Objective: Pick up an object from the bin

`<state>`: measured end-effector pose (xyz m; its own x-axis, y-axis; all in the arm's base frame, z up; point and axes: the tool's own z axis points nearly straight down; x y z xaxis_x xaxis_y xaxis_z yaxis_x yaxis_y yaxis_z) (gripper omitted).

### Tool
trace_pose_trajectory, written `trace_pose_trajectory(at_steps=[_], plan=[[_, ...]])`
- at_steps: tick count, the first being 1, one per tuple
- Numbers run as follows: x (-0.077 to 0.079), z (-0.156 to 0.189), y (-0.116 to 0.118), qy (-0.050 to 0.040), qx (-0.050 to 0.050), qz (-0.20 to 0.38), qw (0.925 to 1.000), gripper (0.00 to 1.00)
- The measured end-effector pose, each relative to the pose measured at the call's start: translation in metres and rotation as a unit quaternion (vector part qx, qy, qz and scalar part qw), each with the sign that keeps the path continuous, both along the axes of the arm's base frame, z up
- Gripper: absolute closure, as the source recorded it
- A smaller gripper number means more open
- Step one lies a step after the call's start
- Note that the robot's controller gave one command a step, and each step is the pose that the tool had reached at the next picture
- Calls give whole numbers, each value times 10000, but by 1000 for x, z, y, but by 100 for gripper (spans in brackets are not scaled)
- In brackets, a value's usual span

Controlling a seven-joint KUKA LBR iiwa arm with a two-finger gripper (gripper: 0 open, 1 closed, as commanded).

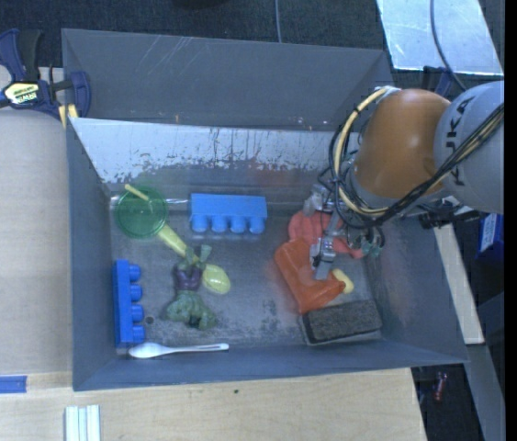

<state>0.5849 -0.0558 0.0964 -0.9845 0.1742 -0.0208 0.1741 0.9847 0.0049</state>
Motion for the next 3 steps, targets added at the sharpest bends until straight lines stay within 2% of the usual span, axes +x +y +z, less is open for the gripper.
trace_pose_trajectory(at_steps=[1, 3], plan=[[12, -6, 5, -72, -38, 794, 9968, 0], [15, -6, 3, -107, -44, 861, 9962, 0]])
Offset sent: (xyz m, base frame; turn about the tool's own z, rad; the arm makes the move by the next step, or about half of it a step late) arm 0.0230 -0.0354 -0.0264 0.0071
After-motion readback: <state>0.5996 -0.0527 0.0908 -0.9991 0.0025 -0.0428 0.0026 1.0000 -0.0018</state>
